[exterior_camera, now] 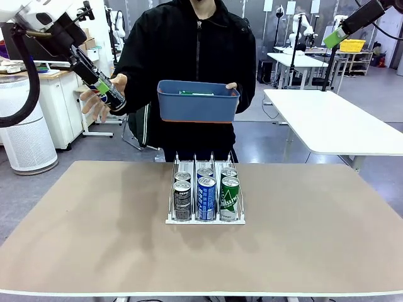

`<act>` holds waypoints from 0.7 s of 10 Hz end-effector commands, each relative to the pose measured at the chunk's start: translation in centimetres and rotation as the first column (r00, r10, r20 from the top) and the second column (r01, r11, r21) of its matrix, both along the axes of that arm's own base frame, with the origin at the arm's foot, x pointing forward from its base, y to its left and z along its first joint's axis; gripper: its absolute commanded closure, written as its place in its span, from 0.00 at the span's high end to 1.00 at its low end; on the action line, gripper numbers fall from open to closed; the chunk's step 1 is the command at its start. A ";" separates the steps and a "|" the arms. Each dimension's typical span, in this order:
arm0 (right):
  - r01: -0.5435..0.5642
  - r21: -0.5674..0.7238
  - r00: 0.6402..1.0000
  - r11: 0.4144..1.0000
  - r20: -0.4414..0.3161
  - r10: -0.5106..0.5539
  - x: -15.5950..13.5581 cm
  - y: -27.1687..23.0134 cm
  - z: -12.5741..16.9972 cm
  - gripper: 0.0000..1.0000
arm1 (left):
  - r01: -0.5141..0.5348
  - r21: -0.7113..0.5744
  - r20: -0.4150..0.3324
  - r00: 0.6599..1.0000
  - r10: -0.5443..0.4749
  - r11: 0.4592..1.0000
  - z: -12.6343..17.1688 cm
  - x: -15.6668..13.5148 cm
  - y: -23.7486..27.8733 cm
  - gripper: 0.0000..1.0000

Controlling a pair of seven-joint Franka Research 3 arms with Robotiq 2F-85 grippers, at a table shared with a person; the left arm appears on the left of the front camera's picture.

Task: Fill the beverage cans into the dispenser.
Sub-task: Place the picked Pepsi coke in the line of the Automatic Can Dispenser with the same cans.

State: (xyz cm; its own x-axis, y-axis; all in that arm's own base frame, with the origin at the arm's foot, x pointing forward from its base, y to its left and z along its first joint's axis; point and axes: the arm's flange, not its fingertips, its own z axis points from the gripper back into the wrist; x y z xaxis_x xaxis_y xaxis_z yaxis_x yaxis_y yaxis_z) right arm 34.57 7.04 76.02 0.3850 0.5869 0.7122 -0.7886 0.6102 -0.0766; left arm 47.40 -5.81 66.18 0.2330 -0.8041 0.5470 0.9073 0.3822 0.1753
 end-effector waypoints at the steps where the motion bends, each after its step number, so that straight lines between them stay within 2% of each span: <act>1: -0.001 -0.003 1.000 1.000 -0.001 0.001 0.0 0.0 -0.1 1.00 | -0.021 0.011 0.000 1.000 0.021 1.000 0.5 -1.9 -1.1 0.58; 3: -0.001 -0.003 1.000 1.000 -0.001 0.001 0.0 0.0 -0.1 1.00 | -0.066 0.036 0.003 0.998 0.066 0.997 0.3 -3.3 -3.1 0.58; 4: -0.001 -0.003 1.000 1.000 -0.001 0.001 0.0 0.0 -0.1 1.00 | -0.043 0.045 -0.018 0.999 0.043 0.998 -0.1 -4.6 -4.5 0.58; 7: -0.001 -0.003 1.000 1.000 -0.001 0.001 0.0 0.0 -0.1 1.00 | -0.082 0.034 -0.041 0.996 0.084 0.996 -1.4 -6.8 -7.7 0.58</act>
State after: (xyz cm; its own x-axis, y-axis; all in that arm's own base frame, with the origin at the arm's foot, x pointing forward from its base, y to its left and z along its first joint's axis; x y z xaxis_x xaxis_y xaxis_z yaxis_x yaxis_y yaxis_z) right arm 34.57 7.04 76.02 0.3851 0.5869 0.7122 -0.7885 0.6103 -0.0766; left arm 41.36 -12.82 65.18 0.3039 -0.8172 0.4897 0.8960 0.4198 0.1446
